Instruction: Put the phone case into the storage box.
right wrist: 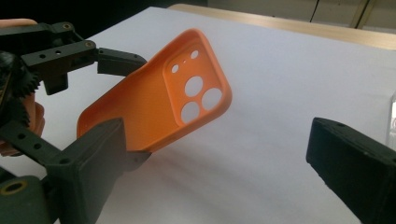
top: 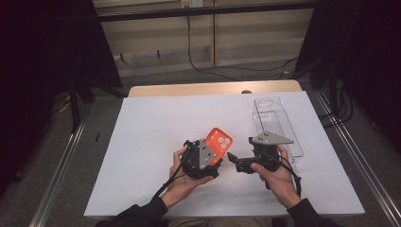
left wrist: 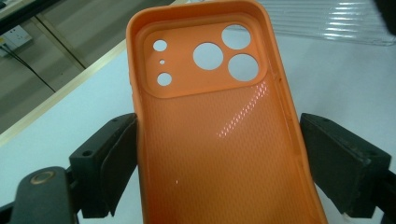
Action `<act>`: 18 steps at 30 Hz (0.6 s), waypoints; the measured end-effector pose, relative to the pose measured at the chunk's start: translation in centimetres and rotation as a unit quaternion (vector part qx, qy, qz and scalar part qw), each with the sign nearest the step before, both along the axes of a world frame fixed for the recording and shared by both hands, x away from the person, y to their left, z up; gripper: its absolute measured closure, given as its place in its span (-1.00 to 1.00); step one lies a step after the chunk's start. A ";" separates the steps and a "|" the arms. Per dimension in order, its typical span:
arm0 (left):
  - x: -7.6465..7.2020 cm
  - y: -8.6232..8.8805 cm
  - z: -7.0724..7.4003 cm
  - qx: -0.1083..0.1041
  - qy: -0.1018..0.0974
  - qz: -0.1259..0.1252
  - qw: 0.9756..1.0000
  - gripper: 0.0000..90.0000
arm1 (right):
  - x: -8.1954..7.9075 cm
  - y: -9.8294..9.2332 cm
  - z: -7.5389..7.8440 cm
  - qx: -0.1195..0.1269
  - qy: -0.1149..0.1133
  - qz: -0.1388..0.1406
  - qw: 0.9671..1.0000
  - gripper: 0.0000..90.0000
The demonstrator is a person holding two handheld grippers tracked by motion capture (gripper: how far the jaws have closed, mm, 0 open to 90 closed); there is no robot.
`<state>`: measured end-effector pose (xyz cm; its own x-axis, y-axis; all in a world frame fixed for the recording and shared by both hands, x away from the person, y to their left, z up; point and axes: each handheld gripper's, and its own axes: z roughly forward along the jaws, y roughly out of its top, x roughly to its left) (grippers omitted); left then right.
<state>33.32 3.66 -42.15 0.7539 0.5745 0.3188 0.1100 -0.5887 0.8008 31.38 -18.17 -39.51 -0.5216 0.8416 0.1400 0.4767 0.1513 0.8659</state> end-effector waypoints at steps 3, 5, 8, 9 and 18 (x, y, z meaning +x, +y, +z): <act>-0.2 -0.1 0.1 0.000 -0.004 -0.001 1.000 -0.68 | 0.4 0.2 0.0 -0.005 0.013 -0.003 1.000 -0.83; -0.2 -0.1 0.1 -0.001 -0.005 -0.001 1.000 -0.68 | 0.6 0.3 0.0 -0.008 0.021 -0.003 1.000 -0.82; -0.3 -0.1 0.2 -0.001 -0.009 -0.001 1.000 -0.68 | 0.8 0.5 0.1 -0.009 0.020 0.000 1.000 -0.84; -0.3 -0.1 0.2 -0.001 -0.010 -0.001 1.000 -0.68 | 0.8 0.6 0.2 -0.010 0.019 -0.002 1.000 -0.83; -0.8 -0.2 0.3 -0.006 -0.017 -0.003 1.000 -0.68 | 1.3 0.9 0.7 0.002 0.047 -0.014 0.999 -0.57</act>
<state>32.55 3.45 -41.84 0.7456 0.5743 0.3380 0.0788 -0.5797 0.8110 32.71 -17.29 -38.80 -0.4817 0.8552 0.1915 0.5602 0.1325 0.8177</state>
